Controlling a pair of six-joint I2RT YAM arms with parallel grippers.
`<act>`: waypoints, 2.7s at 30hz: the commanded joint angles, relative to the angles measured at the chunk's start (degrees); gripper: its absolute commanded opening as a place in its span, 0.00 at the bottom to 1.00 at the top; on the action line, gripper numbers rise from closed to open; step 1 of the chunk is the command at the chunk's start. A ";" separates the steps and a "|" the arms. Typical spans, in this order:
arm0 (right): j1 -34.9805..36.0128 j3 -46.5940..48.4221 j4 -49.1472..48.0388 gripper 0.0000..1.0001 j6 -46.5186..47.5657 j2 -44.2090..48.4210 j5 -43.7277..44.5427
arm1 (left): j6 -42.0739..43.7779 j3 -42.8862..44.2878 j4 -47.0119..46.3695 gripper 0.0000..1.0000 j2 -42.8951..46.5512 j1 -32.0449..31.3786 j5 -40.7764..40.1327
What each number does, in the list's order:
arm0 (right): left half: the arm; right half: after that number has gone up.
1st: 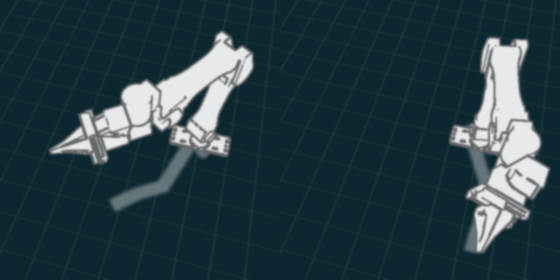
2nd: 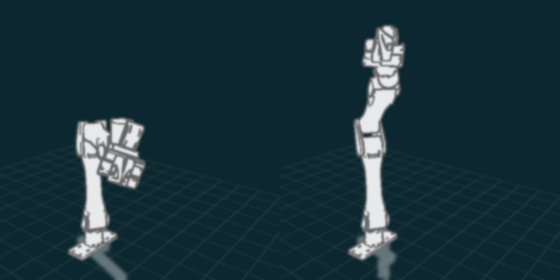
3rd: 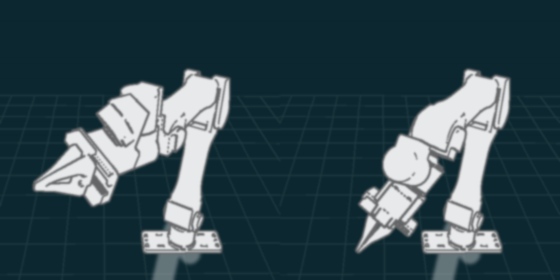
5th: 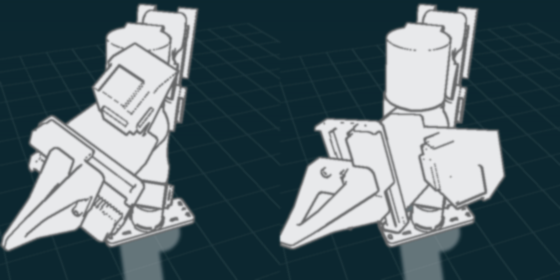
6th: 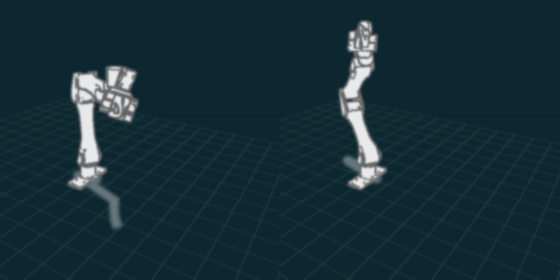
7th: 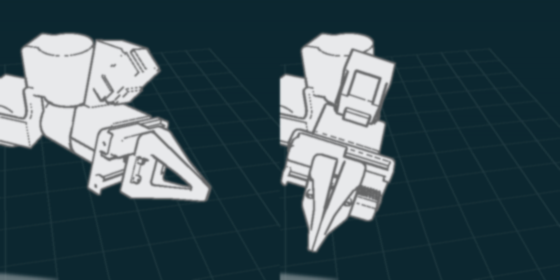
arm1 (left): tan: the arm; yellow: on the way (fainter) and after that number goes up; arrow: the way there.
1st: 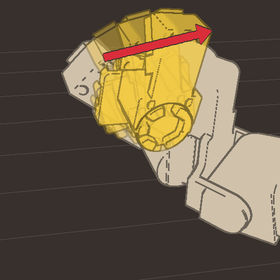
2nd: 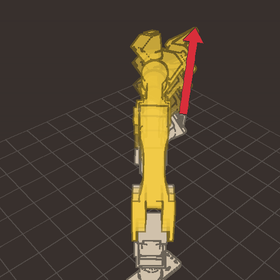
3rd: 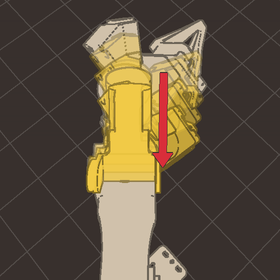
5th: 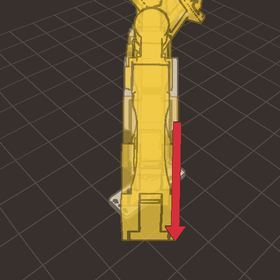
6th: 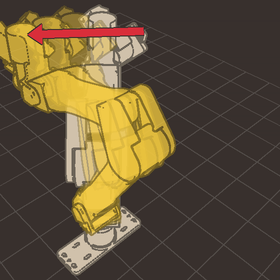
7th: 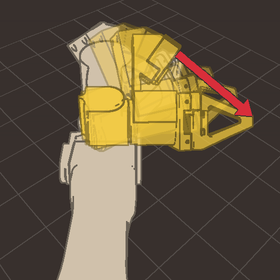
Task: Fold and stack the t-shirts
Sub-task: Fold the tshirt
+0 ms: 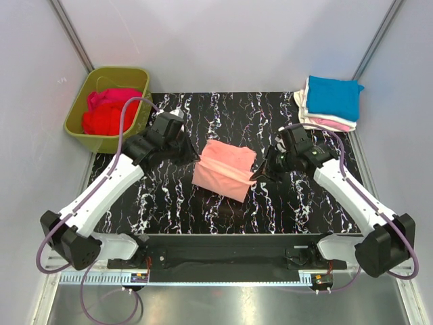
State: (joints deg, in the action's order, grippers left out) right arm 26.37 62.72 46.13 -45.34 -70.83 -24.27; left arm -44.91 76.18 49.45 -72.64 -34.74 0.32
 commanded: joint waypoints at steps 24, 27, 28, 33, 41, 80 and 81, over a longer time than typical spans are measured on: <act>-13.18 19.63 -0.78 0.00 13.00 -26.90 -7.10 | 10.54 31.39 -1.99 0.10 -31.41 10.22 9.52; -13.89 21.13 -0.86 0.00 13.53 -29.71 -7.63 | 10.63 34.55 -1.82 0.10 -35.01 10.66 10.32; -14.24 21.56 -0.95 0.00 13.53 -30.42 -7.63 | 10.71 36.39 -1.81 0.11 -36.07 10.75 10.58; -15.47 24.55 -2.09 0.00 12.91 -35.43 -8.07 | 10.72 41.85 -4.44 0.11 -44.84 11.54 15.85; -19.77 32.11 -4.12 0.00 11.06 -46.23 -11.76 | 8.96 56.00 -9.45 0.18 -60.40 11.98 22.26; -23.38 43.10 -16.32 0.14 15.11 -64.07 -27.04 | 6.67 4.07 -21.94 0.44 -26.86 7.67 14.45; -23.90 43.19 -17.64 0.13 14.24 -65.56 -28.88 | 6.85 3.37 -21.51 0.44 -26.33 7.58 14.19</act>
State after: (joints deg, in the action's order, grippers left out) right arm 4.86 104.68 34.46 -30.00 -133.32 -47.35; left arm -38.83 80.23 30.00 -104.53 -27.51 15.92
